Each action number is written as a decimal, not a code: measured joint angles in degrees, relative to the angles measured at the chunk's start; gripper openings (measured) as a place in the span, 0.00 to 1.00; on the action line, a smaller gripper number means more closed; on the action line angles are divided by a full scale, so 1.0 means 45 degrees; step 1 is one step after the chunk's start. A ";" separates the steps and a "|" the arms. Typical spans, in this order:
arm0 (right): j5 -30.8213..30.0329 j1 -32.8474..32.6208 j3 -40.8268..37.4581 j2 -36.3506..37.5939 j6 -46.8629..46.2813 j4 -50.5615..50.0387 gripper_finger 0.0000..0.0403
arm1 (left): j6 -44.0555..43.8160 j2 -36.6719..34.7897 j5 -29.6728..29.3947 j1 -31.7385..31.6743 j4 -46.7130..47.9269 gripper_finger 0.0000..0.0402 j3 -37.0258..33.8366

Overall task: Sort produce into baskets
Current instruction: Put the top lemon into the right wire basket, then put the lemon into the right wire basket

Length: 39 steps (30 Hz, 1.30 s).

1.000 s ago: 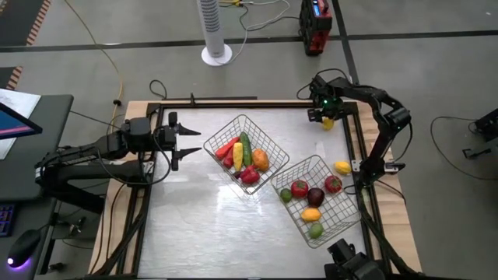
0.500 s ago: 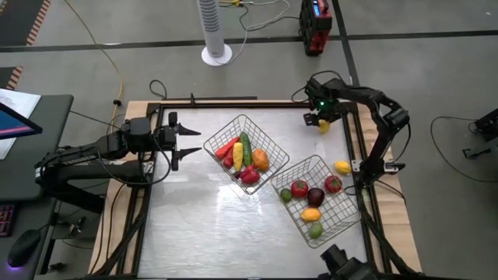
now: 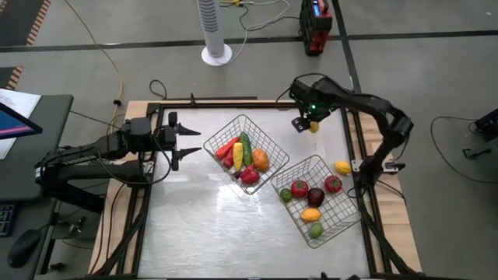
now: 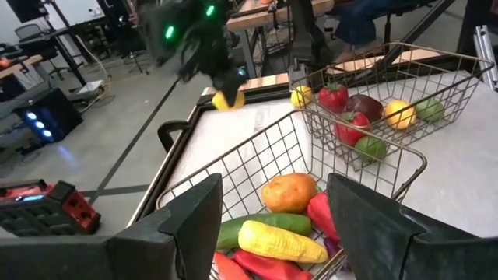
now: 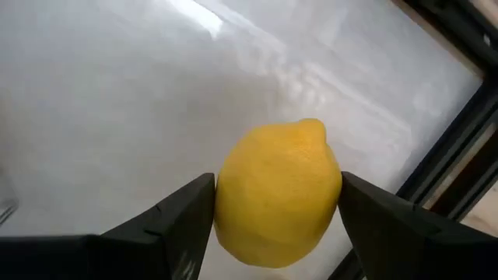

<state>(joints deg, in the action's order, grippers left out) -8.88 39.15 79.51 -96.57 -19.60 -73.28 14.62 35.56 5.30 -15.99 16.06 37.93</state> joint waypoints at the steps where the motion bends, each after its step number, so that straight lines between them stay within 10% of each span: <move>1: 0.0000 -0.0313 0.0010 0.0331 -0.0024 -0.0051 0.72 | -0.0020 0.0002 -0.0009 0.0000 0.0009 0.55 0.0000; 22: 0.0364 -1.0232 -0.1482 0.5001 -0.4229 -0.0153 0.72 | -0.0202 0.0002 -0.0810 -0.0005 -0.0234 0.55 0.0000; 39: 0.0576 -1.1088 -0.1672 0.4764 -0.7609 -0.3675 0.95 | -0.0349 0.0002 -0.0596 0.0000 -0.0687 0.55 0.0004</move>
<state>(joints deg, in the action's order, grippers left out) -6.29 -10.74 71.98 -75.13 -53.84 -89.82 13.05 35.57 2.61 -15.99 12.97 37.95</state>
